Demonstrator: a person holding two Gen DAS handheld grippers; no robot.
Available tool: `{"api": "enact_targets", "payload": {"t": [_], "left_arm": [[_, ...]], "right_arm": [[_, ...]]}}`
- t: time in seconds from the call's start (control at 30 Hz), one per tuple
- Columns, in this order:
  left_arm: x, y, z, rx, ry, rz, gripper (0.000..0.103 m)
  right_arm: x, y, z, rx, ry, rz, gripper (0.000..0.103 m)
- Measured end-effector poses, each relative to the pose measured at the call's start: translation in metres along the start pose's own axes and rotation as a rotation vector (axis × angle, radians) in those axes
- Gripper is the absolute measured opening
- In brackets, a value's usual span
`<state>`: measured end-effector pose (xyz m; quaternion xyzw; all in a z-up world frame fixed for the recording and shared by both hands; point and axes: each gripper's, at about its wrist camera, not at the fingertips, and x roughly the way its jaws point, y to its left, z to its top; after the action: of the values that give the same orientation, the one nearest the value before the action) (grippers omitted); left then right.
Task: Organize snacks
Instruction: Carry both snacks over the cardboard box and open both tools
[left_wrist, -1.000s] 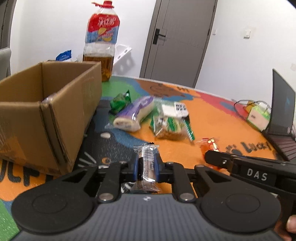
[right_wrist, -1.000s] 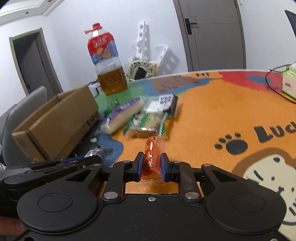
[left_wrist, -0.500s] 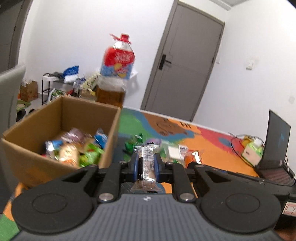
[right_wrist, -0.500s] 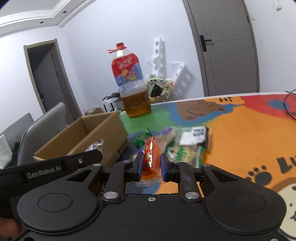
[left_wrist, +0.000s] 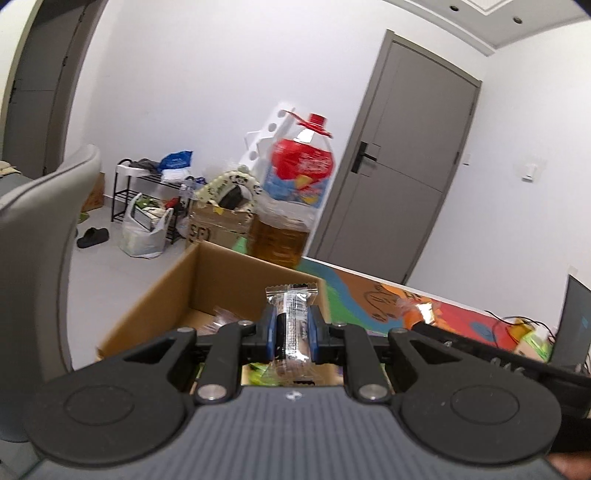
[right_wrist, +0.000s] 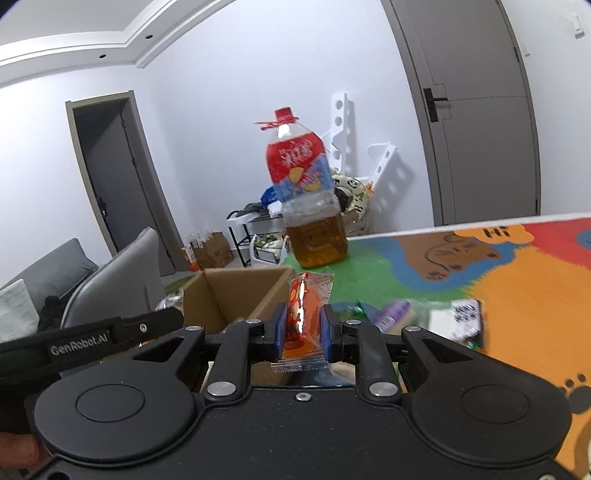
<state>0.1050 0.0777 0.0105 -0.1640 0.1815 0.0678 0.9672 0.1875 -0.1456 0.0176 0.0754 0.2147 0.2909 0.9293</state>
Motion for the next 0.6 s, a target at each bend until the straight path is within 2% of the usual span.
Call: {"api": "enact_targets", "payload": {"t": [0.27,0.43,0.5,0.6], "left_arm": [[0.027,0.027,0.004,-0.015,0.042,0.049,0.016],[0.033,0.035,0.004,-0.035,0.059,0.088,0.020],[0.027,0.038,0.006,-0.043,0.039,0.091,0.028],[0.017,0.044,0.007,-0.075,0.031,0.118,0.034]], "right_arm": [[0.027,0.032,0.013,-0.024,-0.007,0.066,0.020],[0.040,0.043,0.016,-0.033,-0.001,0.087,0.020],[0.043,0.045,0.015,-0.026,0.007,0.102,0.020],[0.048,0.048,0.014,-0.024,0.020,0.106,0.020]]}}
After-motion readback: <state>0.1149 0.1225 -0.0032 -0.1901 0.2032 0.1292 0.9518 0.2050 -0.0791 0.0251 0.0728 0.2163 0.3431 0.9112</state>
